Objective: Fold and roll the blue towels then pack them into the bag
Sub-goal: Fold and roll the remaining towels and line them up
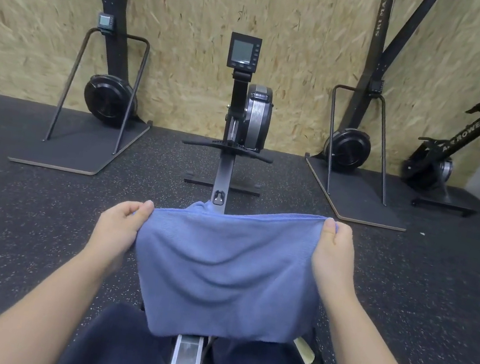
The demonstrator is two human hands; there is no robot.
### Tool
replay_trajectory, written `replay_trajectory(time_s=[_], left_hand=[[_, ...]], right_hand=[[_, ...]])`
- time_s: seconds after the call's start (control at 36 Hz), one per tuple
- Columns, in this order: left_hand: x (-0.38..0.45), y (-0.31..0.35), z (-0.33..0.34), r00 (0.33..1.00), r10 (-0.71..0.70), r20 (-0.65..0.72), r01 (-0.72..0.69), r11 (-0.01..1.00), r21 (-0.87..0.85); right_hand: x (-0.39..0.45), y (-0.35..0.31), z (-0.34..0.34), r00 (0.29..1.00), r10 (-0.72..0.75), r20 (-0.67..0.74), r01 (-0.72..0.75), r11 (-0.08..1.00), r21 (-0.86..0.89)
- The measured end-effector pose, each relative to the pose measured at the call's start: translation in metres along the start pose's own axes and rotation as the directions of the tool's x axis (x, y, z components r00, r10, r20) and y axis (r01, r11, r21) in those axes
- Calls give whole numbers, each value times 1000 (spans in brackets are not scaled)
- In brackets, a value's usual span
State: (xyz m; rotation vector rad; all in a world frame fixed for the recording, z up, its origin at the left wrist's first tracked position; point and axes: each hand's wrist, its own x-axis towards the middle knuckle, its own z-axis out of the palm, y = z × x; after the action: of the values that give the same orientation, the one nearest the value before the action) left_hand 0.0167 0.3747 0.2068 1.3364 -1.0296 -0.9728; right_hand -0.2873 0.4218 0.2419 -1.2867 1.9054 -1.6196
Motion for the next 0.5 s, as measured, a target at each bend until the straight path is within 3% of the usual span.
replay_trajectory(time_s=[0.06, 0.22, 0.39, 0.5], left_hand=[[-6, 7, 5, 999, -23, 49, 27, 996, -83], [-42, 37, 17, 936, 110, 333, -49, 981, -187], [-66, 45, 19, 822, 174, 543, -181, 983, -41], [-76, 49, 25, 798, 244, 551, -309, 951, 26]], right_hand=[[-3, -3, 3, 1000, 11, 19, -10, 1000, -22], [-15, -19, 15, 992, 47, 116, -53, 997, 52], [-32, -36, 19, 967, -30, 254, 7, 996, 90], [-47, -48, 18, 922, -133, 363, 98, 989, 113]])
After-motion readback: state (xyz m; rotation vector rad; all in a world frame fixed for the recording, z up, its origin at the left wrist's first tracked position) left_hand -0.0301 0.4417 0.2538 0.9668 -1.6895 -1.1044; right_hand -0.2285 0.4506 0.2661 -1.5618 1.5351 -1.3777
